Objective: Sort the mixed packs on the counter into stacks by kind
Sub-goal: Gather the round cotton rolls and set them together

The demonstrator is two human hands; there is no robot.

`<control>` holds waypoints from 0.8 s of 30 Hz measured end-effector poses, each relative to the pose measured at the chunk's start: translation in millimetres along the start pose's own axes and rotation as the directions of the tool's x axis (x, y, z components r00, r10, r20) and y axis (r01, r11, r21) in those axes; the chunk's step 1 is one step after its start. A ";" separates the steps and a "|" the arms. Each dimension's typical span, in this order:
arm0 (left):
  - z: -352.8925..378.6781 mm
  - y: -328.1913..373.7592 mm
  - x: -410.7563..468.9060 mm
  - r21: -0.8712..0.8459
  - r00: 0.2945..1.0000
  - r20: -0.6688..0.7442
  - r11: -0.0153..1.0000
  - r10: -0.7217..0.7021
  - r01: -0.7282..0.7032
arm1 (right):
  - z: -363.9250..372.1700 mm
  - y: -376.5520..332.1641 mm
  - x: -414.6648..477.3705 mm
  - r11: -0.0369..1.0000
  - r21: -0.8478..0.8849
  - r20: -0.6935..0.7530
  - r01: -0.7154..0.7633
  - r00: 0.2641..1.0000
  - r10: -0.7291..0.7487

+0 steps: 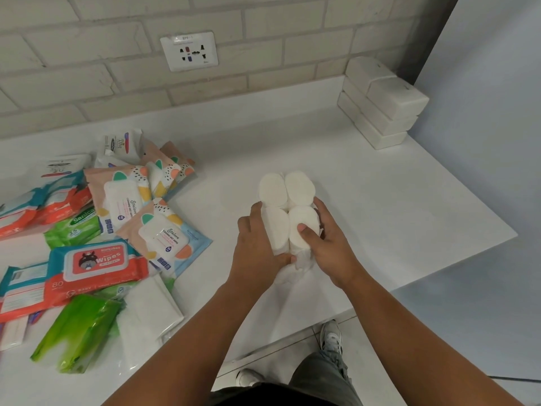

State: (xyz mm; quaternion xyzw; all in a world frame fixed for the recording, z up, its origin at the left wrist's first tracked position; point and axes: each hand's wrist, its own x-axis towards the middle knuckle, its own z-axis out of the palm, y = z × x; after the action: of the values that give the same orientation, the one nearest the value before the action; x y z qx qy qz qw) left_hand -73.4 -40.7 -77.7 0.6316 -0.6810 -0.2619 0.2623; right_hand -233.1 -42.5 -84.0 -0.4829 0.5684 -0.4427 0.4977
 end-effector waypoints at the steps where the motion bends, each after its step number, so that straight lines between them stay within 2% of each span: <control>1: 0.3 -1.1 1.4 -0.010 1.000 0.013 1.000 0.021 -0.021 | 0.0 0.8 0.6 1.000 -0.011 -0.001 0.004 1.000 -0.004; 4: -2.7 -7.7 1.8 -0.065 0.997 0.073 0.998 0.031 -0.026 | -0.2 2.5 0.6 1.000 -0.013 -0.011 0.013 1.000 -0.013; 7: -9.7 -13.3 1.6 -0.218 0.999 0.010 0.975 -0.049 0.050 | -0.1 4.7 -0.1 0.999 0.037 -0.056 -0.028 0.998 0.030; 10: -13.7 -11.0 7.8 -0.470 0.986 -0.048 0.875 -0.158 0.117 | 3.4 4.6 -0.1 0.990 0.141 -0.109 -0.029 0.993 0.044; 14: 1.2 -11.4 23.6 -0.668 0.970 0.064 0.712 -0.234 0.216 | 18.8 9.4 -0.3 0.967 0.249 -0.172 0.050 0.985 -0.007; 19: 30.1 -3.7 33.2 -0.794 0.987 0.050 0.593 -0.152 0.132 | 34.3 13.4 8.6 0.959 0.244 -0.328 0.146 0.943 -0.060; 24: 45.2 7.7 43.4 -0.800 0.989 0.020 0.591 -0.145 0.103 | 20.6 20.0 28.3 0.948 0.276 -0.343 0.158 0.938 -0.057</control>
State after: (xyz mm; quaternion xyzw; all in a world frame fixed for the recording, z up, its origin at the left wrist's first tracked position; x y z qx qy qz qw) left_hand -112.8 -82.3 -104.0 0.4993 -0.4399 -0.5411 0.5142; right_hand -215.9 -68.1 -110.0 -0.3514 0.5426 -0.6251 0.4374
